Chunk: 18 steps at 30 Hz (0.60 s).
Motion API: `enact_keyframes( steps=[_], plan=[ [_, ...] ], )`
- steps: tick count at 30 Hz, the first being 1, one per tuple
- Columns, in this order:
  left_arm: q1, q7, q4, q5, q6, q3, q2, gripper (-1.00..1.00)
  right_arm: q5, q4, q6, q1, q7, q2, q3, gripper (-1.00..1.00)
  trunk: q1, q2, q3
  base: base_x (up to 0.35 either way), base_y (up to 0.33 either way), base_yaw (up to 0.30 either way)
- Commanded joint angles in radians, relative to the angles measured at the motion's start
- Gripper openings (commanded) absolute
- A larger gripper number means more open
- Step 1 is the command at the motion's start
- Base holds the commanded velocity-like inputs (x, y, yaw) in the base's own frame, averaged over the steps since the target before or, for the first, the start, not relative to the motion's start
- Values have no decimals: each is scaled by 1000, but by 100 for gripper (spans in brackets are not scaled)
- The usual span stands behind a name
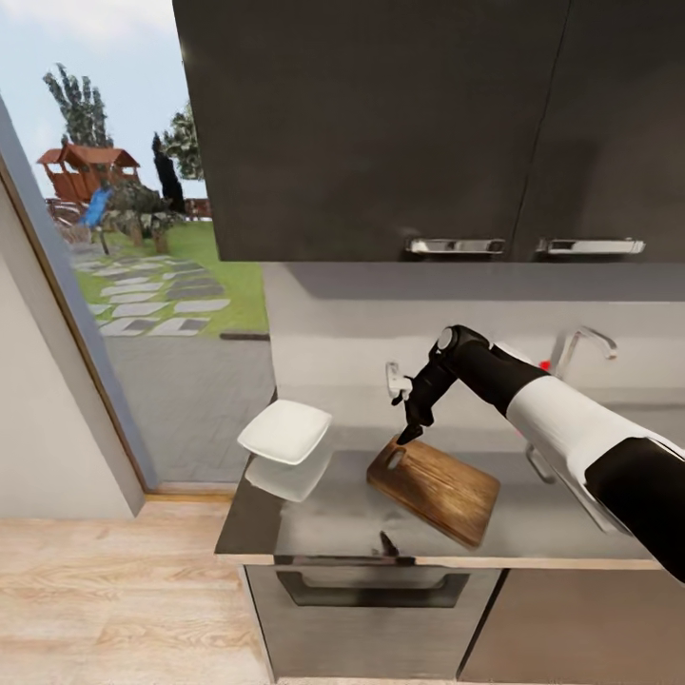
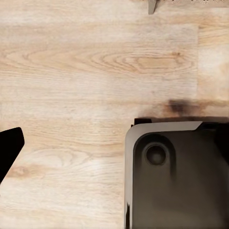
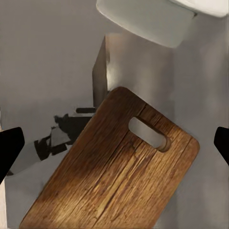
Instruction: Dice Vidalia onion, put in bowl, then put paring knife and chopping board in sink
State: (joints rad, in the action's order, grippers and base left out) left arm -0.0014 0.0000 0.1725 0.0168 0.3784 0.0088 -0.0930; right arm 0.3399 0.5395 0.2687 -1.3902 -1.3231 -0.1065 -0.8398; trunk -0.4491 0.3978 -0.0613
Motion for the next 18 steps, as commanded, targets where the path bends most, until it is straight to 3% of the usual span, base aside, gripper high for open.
enact_keyframes(
  steps=[1,9,18],
  plan=[
    [0,0,1,2,2,0,0,100,-1,2,10,-1,-2,-1,-4,100,-1,2,-4,168,0,0],
    [0,0,0,2,2,0,-1,100,6,-18,8,-1,2,1,-7,100,-1,2,-17,221,62,0],
    [0,0,-4,2,1,0,-1,100,20,-22,-31,1,12,4,-22,100,-1,2,-31,37,11,0]
  ],
)
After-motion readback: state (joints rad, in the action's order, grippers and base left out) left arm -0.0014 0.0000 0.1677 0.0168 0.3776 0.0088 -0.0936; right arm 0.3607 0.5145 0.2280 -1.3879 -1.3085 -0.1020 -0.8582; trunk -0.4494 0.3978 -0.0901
